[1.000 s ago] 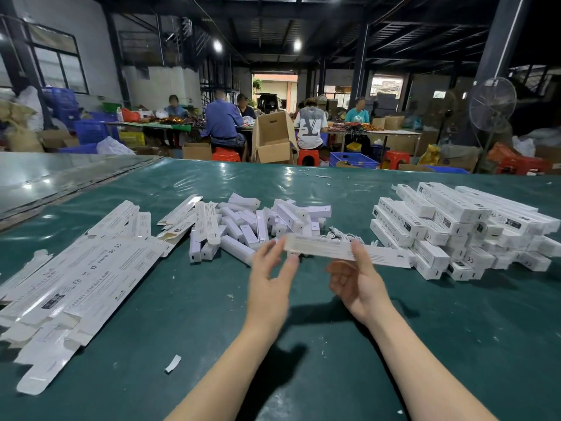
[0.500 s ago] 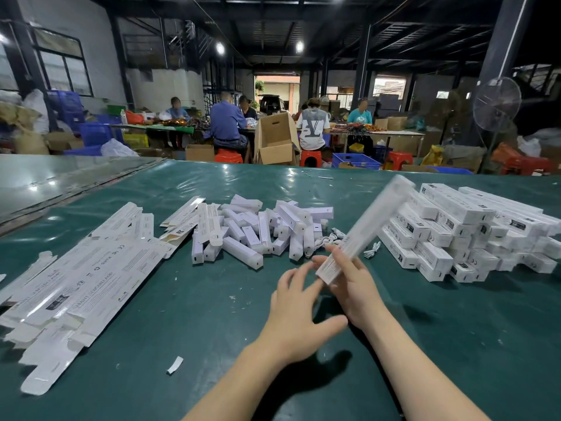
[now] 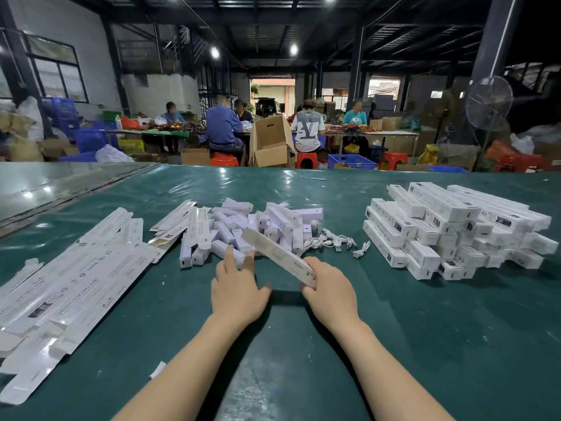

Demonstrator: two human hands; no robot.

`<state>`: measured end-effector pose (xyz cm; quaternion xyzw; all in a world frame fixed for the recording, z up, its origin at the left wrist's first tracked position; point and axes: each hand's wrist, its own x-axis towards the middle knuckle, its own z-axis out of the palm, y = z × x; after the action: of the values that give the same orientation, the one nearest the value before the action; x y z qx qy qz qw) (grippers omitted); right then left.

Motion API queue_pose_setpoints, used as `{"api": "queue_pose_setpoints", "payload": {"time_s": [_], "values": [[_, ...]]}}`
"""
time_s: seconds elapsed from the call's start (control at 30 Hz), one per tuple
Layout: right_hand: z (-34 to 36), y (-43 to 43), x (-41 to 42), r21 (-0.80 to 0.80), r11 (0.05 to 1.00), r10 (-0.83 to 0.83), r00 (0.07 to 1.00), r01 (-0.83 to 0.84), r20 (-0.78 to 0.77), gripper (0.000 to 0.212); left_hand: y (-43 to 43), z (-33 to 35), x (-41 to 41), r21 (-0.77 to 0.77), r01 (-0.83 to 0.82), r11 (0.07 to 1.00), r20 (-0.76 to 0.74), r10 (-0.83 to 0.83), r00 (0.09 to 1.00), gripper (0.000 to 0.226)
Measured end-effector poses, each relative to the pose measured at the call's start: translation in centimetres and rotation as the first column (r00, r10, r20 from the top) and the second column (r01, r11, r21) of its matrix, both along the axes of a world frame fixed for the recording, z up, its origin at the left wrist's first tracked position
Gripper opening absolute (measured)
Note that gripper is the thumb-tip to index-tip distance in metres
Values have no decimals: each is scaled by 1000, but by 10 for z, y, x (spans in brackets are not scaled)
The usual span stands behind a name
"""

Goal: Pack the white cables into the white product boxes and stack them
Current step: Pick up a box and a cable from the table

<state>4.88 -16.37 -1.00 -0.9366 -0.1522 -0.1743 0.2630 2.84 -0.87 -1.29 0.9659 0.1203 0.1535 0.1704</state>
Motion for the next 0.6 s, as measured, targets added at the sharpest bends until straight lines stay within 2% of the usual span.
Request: {"api": "queue_pose_setpoints", "payload": {"time_s": [0.1,0.17,0.23,0.3,0.37,0.43,0.53,0.57,0.6], "values": [[-2,-1,3,55,998,0,1000,1,-16,17,18,2,14,159,76,984,-141,-54,989,63],[-1,-1,3,121,993,5,999,0,-39,21,27,5,20,203,165,965,-255,-111,961,60],[-1,-1,3,224,975,7,998,7,-64,26,32,12,20,194,176,965,-224,-131,966,52],[0,-2,4,374,927,15,999,4,-48,25,33,19,15,212,119,970,-116,-96,989,39],[1,-2,4,452,892,12,1000,-9,-4,23,32,20,8,189,43,981,-53,-34,998,26],[0,-1,4,423,906,5,1000,-10,15,19,27,18,-1,37,-32,999,-30,33,999,27],[0,0,5,415,910,-15,1000,13,2,23,19,14,-10,-250,-126,960,-12,127,992,47],[0,-1,5,453,892,-9,1000,11,-7,26,17,13,-12,-399,-144,905,6,160,987,49],[1,-2,6,510,860,8,1000,2,-16,28,18,13,-11,-599,-130,790,33,187,982,48]]}}
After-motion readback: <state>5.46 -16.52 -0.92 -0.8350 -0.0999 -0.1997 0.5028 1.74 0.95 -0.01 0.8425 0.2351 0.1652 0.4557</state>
